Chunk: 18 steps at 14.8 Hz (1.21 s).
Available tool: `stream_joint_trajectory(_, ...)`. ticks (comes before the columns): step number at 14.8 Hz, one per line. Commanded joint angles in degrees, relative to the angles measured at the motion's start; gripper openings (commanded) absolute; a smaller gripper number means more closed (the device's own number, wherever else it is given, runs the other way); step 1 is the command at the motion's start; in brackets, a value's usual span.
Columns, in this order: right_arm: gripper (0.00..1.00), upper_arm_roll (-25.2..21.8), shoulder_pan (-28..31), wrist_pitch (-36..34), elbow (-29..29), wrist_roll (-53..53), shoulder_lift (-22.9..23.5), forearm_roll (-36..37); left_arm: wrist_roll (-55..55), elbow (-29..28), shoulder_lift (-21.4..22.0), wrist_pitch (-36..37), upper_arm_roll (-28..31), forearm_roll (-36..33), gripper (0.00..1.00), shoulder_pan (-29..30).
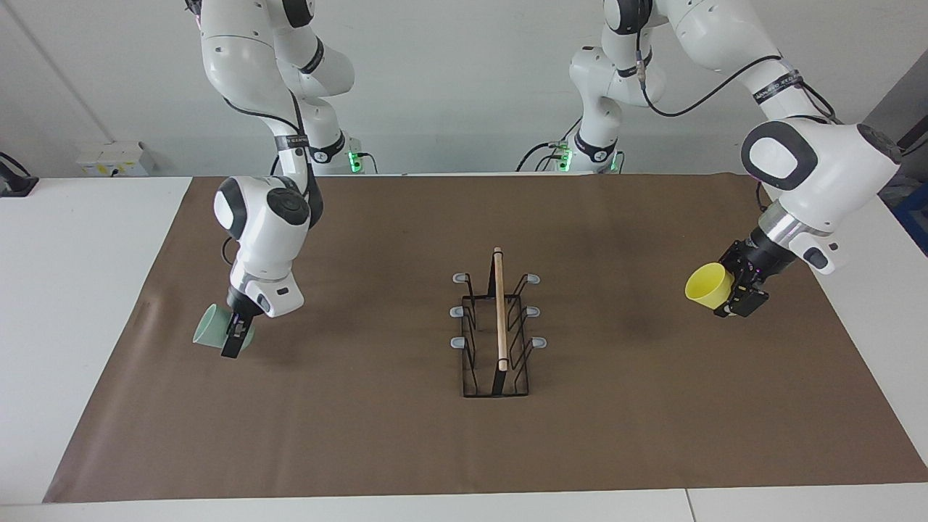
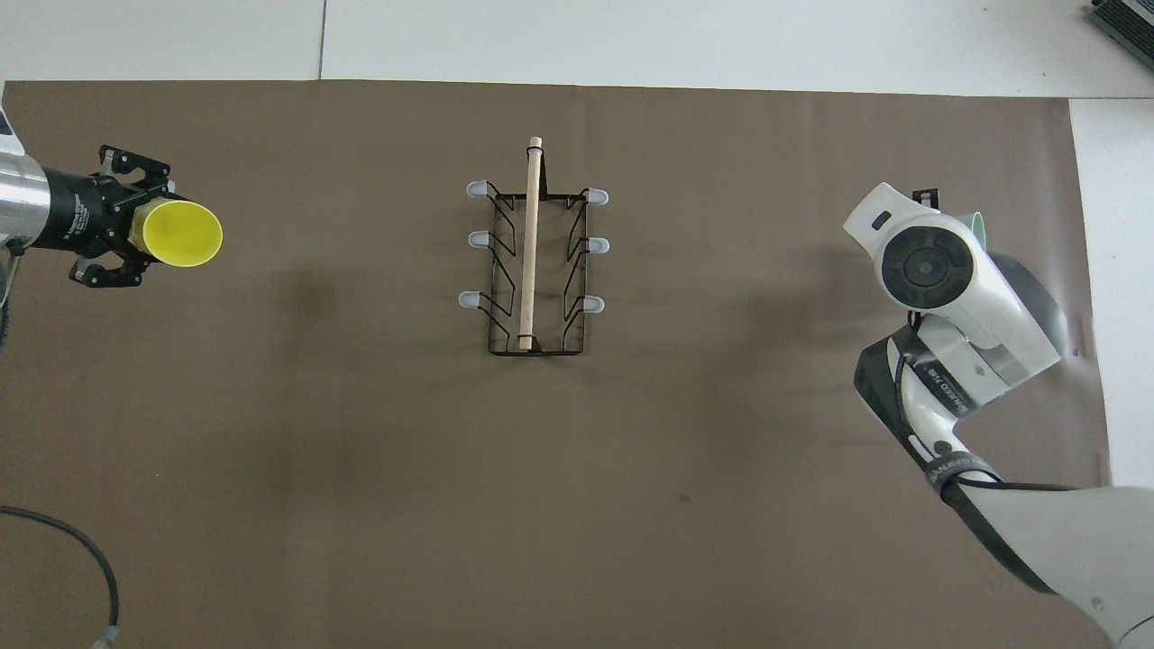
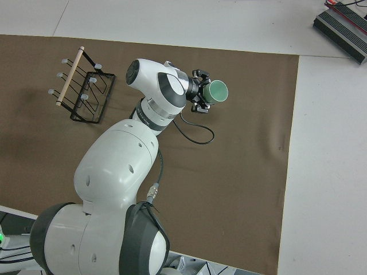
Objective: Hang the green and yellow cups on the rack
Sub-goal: 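Lift the yellow cup with the left gripper while the right gripper lifts the green cup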
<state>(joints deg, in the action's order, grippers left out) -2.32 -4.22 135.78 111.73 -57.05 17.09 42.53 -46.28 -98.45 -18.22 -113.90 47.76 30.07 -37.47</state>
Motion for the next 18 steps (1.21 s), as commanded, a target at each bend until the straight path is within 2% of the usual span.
stream_joint_trajectory(1,0.0,1.3,0.1,-3.3,0.5,-5.2,-3.2,-10.4,-1.3,3.1,-0.4,3.5,1.1,-6.0,0.0,-0.9)
stream_joint_trajectory(4,0.0,3.6,0.1,-7.3,-0.1,-5.2,-5.3,-17.0,-1.4,4.7,-0.6,4.8,1.1,-9.9,0.0,-1.0)
stream_joint_trajectory(8,0.0,5.6,0.0,-11.9,-0.2,-5.3,-8.6,-31.2,-1.5,5.5,-0.5,5.0,1.0,-13.5,0.0,-1.7)
stream_joint_trajectory(12,0.0,7.2,0.0,-12.9,-0.1,-5.2,-10.1,-39.9,-1.5,6.3,-0.6,4.8,0.8,-18.1,0.0,-1.7)
stream_joint_trajectory(16,0.0,7.2,0.2,-12.8,0.0,-8.9,-10.1,-54.9,-1.6,6.8,-0.6,4.9,0.9,-21.4,0.0,-2.3)
stream_joint_trajectory(18,0.0,7.2,0.3,-12.8,0.0,-10.5,-10.1,-60.2,-2.2,6.8,-0.6,4.9,0.9,-23.7,0.0,-2.7)
